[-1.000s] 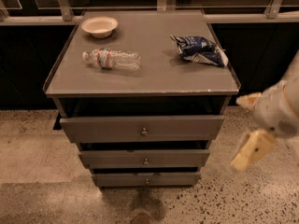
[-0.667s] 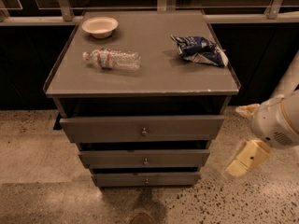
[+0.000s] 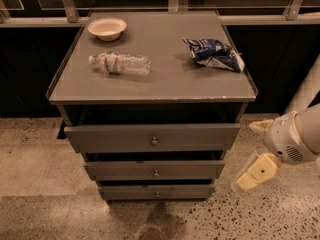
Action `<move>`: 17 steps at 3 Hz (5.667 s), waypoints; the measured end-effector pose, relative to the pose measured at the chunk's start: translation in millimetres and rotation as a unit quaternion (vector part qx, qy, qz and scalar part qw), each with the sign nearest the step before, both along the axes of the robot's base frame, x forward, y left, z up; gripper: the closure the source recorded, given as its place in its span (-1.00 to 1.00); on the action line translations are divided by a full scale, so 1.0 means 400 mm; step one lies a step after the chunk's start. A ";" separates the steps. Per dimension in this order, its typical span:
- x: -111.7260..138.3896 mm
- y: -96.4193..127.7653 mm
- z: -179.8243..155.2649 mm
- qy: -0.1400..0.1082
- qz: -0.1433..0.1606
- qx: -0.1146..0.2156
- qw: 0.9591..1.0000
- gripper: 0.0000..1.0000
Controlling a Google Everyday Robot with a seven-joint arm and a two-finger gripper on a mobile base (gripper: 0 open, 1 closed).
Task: Open top drawer
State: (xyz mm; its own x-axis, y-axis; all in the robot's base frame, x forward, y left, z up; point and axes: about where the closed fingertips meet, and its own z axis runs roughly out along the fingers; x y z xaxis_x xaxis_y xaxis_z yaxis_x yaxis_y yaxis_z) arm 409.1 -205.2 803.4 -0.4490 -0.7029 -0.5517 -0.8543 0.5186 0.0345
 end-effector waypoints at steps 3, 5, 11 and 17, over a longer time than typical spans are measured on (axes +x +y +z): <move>0.162 0.032 -0.179 -0.026 -0.015 0.112 0.993 -0.16; 0.163 0.033 -0.179 -0.027 -0.015 0.112 0.993 0.77; 0.516 0.063 -0.278 -0.156 -0.071 0.145 0.974 1.00; 0.524 0.116 -0.295 -0.129 -0.042 0.125 0.983 1.00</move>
Offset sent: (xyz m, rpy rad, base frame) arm 0.1139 0.0239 -0.0947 0.3225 -0.1205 -0.0261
